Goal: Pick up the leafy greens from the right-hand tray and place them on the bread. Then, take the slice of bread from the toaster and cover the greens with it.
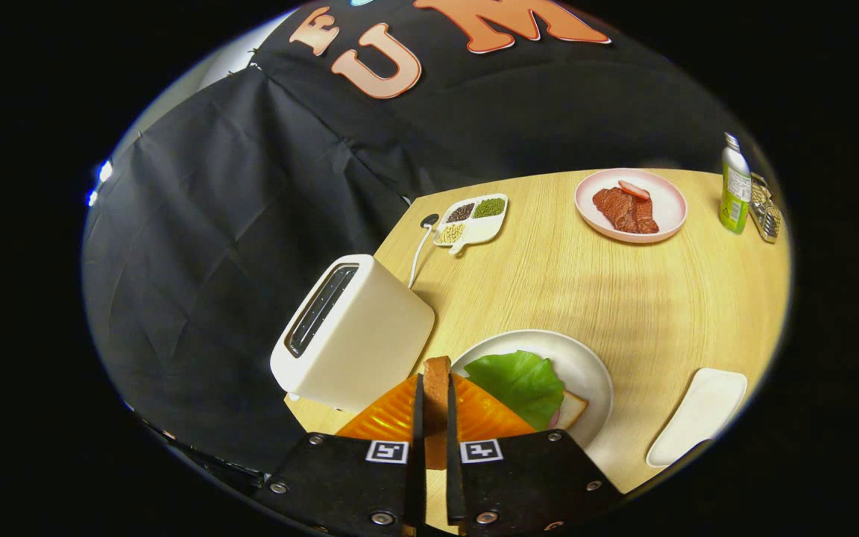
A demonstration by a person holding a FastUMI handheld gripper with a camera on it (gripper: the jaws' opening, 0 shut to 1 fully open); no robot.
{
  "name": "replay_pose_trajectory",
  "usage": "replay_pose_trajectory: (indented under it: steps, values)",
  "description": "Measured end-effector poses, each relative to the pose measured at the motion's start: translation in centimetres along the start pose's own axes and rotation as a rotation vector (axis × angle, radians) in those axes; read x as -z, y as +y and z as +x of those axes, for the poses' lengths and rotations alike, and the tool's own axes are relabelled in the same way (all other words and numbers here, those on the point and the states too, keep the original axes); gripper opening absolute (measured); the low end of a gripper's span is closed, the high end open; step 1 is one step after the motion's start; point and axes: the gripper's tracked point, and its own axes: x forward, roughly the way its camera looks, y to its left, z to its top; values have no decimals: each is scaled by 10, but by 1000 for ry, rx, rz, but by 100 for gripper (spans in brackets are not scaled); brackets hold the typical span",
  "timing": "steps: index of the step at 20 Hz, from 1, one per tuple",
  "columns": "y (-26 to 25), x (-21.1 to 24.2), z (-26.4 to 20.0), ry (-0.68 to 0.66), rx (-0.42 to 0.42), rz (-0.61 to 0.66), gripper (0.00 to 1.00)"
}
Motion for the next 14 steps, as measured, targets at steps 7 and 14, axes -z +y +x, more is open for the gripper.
replay_pose_trajectory:
  steps: [7, 14]
  values:
    - [-38, 11, 13, 6, 44, -27, 11]
    - [-74, 19, 19, -5, 139, -108, 17]
